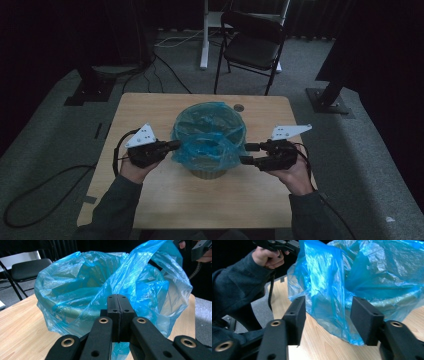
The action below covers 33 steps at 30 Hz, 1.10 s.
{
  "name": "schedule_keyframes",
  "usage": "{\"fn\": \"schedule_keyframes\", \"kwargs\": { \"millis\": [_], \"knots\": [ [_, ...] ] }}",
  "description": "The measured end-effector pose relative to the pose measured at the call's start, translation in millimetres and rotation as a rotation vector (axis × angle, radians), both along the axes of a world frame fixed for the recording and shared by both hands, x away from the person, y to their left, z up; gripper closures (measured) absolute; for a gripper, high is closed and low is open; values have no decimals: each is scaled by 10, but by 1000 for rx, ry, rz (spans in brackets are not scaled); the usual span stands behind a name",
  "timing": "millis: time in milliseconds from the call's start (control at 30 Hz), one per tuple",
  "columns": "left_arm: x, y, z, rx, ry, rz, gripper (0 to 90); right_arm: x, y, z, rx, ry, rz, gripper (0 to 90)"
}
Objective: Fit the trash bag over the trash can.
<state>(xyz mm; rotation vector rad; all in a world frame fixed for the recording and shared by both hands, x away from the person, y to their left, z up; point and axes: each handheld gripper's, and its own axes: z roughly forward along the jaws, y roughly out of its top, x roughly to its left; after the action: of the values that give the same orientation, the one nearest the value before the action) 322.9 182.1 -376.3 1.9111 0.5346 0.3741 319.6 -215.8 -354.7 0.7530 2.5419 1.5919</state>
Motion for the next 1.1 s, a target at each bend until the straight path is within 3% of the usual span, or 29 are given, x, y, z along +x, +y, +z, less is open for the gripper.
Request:
{"fn": "schedule_keyframes", "kwargs": {
  "millis": [133, 167, 333, 367, 433, 567, 733, 933, 1000, 1033, 1067, 1100],
  "knots": [
    [-11, 1, 42, -29, -10, -19, 645, 12, 23, -7, 17, 7, 16, 408],
    [-10, -13, 61, -44, -16, -49, 601, 21, 53, -17, 12, 11, 20, 400],
    [-18, -80, 72, -51, -22, -100, 521, 43, 147, -52, -14, 19, 31, 421],
    [-23, -125, 54, -24, -20, -97, 548, 53, 195, -75, -26, 23, 47, 524],
    [-32, -149, 23, 16, -12, -81, 687, 63, 236, -102, -44, 32, 74, 648],
    [-64, -119, -73, 30, 7, -82, 872, 61, 280, -192, -75, 51, 105, 799],
    [-100, -59, -226, 41, 24, -100, 891, 87, 320, -374, -112, 98, 130, 831],
    [-76, -55, -385, 86, 44, -117, 891, 177, 344, -536, -171, 144, 102, 833],
    [-54, -74, -443, 111, 51, -125, 890, 211, 356, -567, -196, 145, 90, 833],
    [-36, -111, -497, 159, 49, -119, 889, 227, 365, -584, -212, 149, 82, 834],
    [-36, -111, -497, 159, 49, -119, 888, 227, 365, -584, -212, 149, 82, 834],
    [-7, -144, -556, 205, 50, -101, 886, 269, 382, -633, -240, 158, 67, 836]
  ]
}}
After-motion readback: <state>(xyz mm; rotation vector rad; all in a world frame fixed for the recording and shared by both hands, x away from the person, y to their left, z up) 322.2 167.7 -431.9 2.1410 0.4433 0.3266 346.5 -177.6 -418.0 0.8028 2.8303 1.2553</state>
